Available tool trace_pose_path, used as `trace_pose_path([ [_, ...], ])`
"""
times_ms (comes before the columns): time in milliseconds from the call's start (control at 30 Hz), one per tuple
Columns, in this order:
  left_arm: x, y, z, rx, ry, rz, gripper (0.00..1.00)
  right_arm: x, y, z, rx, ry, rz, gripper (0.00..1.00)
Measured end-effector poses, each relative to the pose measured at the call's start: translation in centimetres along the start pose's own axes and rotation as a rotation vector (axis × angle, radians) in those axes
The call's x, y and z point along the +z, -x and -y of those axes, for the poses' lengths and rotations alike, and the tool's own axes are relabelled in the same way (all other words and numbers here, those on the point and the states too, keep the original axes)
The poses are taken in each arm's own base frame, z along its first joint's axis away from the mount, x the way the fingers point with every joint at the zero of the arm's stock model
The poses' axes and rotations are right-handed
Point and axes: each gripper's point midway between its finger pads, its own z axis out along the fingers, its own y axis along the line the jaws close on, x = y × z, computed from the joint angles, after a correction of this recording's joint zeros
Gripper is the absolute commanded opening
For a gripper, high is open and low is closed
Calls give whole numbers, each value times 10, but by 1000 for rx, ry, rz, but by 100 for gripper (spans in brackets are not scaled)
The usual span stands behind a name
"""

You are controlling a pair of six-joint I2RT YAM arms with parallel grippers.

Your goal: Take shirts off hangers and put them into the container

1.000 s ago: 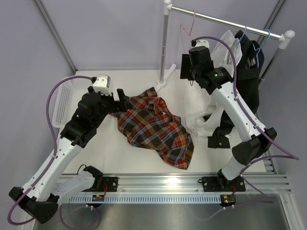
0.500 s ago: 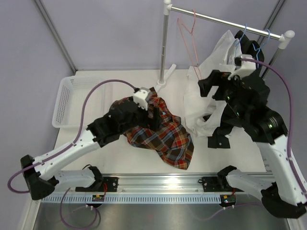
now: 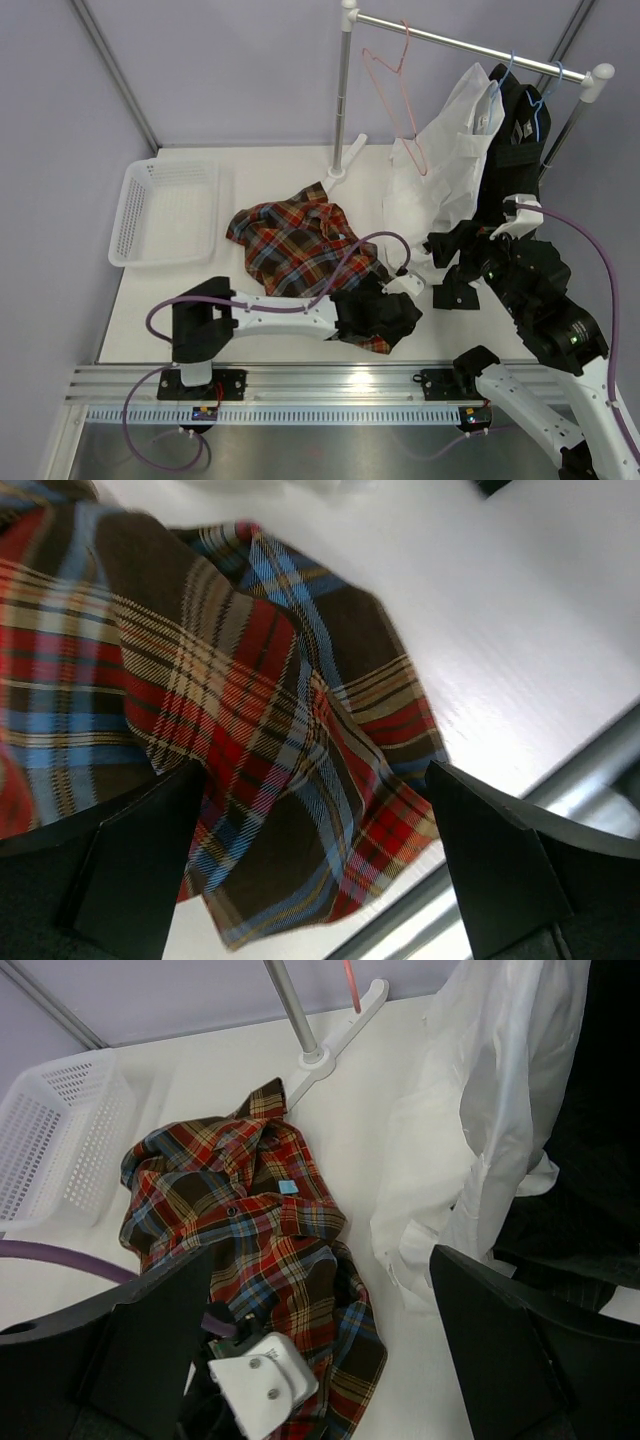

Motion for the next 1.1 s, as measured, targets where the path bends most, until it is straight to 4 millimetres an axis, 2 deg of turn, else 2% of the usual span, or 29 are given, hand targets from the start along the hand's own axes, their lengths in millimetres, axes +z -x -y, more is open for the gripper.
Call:
trace_pose_path([
  [133,27,-27,-11,30,116,-58,73,-6,-5,3,3,4,8,99],
  [167,31,-32,-17,41,150,-69,57,-7,-6,4,4,4,10,99],
  [233,34,-36,-28,47,205,-75,41,-7,-9,5,3,4,9,100],
  [267,34,-36,-33,51,227,-74,25,-7,-10,6,2,3,7,100],
  [333,34,-33,-42,50,267,-60,5,-6,-13,7,1,1,2,99],
  [367,35,-31,-46,49,282,-56,0,-6,-14,7,0,0,-1,99],
  [500,30,-25,-67,51,346,-37,0,-4,-17,7,-1,-1,-6,99],
  [633,4,-1,-100,43,410,15,0,-4,-16,7,-3,0,-5,100],
  [733,-31,36,-135,8,468,104,0,-4,-17,5,-6,15,-11,99],
  [933,-123,113,-207,-59,627,299,0,-1,-20,-2,-10,47,-29,99],
  [1000,-145,130,-230,-86,676,338,0,0,-22,-5,-10,63,-39,99],
  [1100,-161,134,-270,-131,765,342,0,2,-25,-10,-10,93,-49,98],
])
